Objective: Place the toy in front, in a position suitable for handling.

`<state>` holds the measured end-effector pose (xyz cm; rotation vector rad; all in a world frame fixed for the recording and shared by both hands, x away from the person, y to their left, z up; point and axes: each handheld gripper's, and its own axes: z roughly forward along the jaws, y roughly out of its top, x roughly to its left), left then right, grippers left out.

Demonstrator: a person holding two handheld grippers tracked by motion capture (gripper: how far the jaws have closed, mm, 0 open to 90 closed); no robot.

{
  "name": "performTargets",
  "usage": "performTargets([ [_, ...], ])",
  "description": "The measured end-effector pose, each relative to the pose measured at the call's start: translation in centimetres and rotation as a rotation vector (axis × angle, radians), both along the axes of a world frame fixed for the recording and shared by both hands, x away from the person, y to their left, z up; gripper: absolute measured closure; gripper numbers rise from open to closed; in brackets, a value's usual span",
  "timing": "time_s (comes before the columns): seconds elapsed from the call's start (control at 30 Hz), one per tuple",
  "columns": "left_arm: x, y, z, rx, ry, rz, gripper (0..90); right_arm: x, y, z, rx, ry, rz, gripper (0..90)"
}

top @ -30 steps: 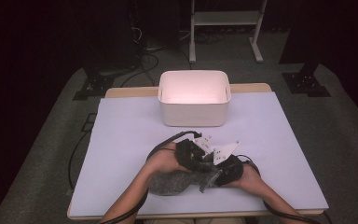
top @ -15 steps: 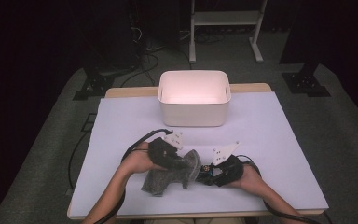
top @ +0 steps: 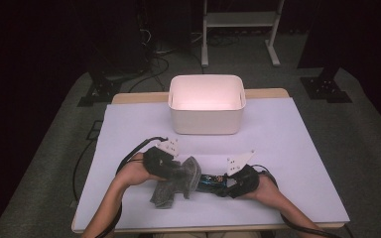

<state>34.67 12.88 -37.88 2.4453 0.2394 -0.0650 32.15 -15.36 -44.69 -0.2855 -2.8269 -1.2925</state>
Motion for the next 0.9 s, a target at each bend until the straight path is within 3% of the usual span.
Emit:
performTargets([
  [0.23, 0.0, -0.6, 0.1, -0.050, 0.009, -0.021, 79.3, 0.1, 0.0, 0.0, 0.001, 0.002, -0.001, 56.8],
  [0.43, -0.3, -4.9, 0.8, -0.059, -0.006, -0.122, 79.3, 0.0, 0.0, 0.0, -0.001, -0.002, -0.001, 56.7],
  [0.57, -0.2, -8.2, 0.5, -0.057, 0.002, -0.175, 79.3, 0.0, 0.0, 0.0, -0.002, -0.006, 0.000, 56.7],
  [0.67, -0.1, -9.7, 0.0, -0.051, 0.009, -0.198, 79.2, -0.1, 0.0, 0.0, -0.005, -0.006, -0.003, 56.8],
  [0.77, 0.0, -9.8, -0.2, -0.047, 0.015, -0.205, 79.3, -0.1, 0.0, 0.0, -0.004, -0.006, 0.000, 56.9],
  [0.9, 0.0, -8.6, -0.1, -0.024, 0.004, -0.180, 79.3, -0.1, 0.0, 0.0, -0.004, -0.005, 0.001, 56.9],
])
